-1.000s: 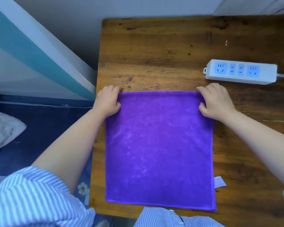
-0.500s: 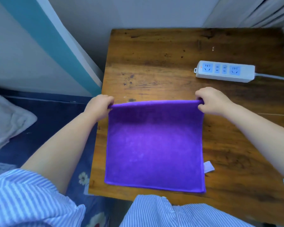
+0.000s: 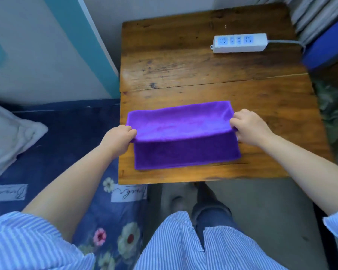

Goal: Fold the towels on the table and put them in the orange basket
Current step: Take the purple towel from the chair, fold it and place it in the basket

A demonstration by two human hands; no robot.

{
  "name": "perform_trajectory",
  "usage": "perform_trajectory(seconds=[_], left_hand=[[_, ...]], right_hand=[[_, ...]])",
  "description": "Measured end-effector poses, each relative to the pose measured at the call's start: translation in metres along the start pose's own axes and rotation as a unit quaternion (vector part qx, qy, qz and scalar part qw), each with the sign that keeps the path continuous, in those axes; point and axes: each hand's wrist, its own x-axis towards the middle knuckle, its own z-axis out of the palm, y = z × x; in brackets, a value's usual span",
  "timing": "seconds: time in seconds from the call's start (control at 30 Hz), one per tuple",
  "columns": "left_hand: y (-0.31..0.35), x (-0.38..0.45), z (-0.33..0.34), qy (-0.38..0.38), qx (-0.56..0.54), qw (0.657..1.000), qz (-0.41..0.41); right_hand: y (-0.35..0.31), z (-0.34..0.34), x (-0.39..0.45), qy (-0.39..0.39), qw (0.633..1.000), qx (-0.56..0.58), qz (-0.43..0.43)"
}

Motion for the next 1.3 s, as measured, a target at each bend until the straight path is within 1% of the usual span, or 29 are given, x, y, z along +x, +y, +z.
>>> perform_trajectory(seconds=[0.1, 0.2, 0.5, 0.83, 1.0, 1.07, 1.17, 1.2, 1.27, 1.3], left_hand=[[0.013, -0.01, 0.01, -0.028, 0.036, 0.999, 0.016], [0.023, -0.016, 0.021, -0.037, 0.046, 0.998, 0.027], [0.045, -0.026, 0.051, -0.075, 0.071, 0.994, 0.021], [0.057, -0.03, 0.068, -0.081, 0.054, 0.995, 0.001], [0.063, -0.034, 0.072, -0.11, 0.046, 0.993, 0.01], [0.066, -0.032, 0.071, -0.119, 0.04, 0.992, 0.01], [0.068, -0.032, 0.066, -0.142, 0.044, 0.989, 0.006], [0.068, -0.031, 0.063, -0.154, 0.049, 0.987, 0.004], [0.071, -0.023, 0.052, -0.156, 0.04, 0.987, -0.012], [0.074, -0.017, 0.045, -0.132, 0.015, 0.991, -0.033]], right_hand=[[-0.013, 0.011, -0.022, -0.02, 0.999, -0.024, 0.018], [-0.018, 0.02, -0.035, -0.028, 0.999, -0.032, 0.024], [-0.02, 0.042, -0.064, -0.026, 0.998, -0.056, -0.005], [-0.018, 0.06, -0.077, -0.029, 0.998, -0.058, 0.002], [-0.018, 0.063, -0.08, -0.019, 0.996, -0.076, -0.032], [-0.022, 0.065, -0.079, -0.036, 0.994, -0.097, -0.046], [-0.029, 0.061, -0.078, -0.104, 0.989, -0.1, -0.007], [-0.031, 0.059, -0.079, -0.11, 0.989, -0.095, 0.007], [-0.038, 0.052, -0.073, -0.088, 0.992, -0.091, 0.013], [-0.042, 0.048, -0.065, -0.069, 0.994, -0.081, 0.016]])
